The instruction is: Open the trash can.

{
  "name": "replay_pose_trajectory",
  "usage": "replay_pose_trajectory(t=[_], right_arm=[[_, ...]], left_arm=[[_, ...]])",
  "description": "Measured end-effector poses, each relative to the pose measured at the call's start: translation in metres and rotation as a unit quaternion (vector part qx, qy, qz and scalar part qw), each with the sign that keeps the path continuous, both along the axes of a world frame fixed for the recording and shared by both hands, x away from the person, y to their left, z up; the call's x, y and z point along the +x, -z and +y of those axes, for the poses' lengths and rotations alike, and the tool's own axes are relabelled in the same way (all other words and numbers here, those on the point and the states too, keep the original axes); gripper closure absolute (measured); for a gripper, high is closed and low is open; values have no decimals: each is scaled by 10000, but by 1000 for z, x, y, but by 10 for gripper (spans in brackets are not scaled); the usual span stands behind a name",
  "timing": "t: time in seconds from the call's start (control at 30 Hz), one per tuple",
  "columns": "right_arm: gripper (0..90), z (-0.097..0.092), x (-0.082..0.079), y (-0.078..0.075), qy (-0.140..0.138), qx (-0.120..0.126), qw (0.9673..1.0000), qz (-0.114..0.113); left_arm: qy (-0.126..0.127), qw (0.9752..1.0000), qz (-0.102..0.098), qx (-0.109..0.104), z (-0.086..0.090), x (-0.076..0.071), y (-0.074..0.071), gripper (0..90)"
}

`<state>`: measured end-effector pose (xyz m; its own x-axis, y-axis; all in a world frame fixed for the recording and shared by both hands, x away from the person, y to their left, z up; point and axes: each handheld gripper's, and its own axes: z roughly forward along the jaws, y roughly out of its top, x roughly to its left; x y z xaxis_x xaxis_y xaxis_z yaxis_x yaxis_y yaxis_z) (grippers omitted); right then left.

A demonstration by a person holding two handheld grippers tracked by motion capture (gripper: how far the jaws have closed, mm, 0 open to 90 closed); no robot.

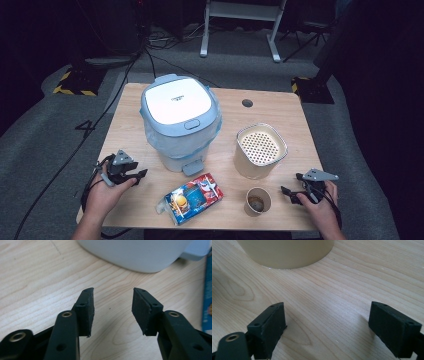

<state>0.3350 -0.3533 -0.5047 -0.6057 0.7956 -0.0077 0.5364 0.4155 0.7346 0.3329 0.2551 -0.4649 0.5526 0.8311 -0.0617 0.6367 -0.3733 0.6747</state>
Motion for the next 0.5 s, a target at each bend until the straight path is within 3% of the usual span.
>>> replay_pose_trajectory(t=[0.1,0.33,0.37,0.4,0.5], right_arm=[[142,0,0,0,-1,0,10000,-1],[144,0,0,0,2,-6,10000,-10],[144,0,0,0,2,-6,10000,-10],[144,0,0,0,3,-6,10000,-10],[144,0,0,0,3,-5,10000,-9]], left_arm=[[71,9999,-116,-41,-1,-3,-12,545],[173,9985,-361,-385,-1,-10,-37,614],[203,9972,-504,-510,1,-13,-44,622],[203,9972,-504,-510,1,-13,-44,627],[285,9939,-751,-749,3,-17,-55,643]])
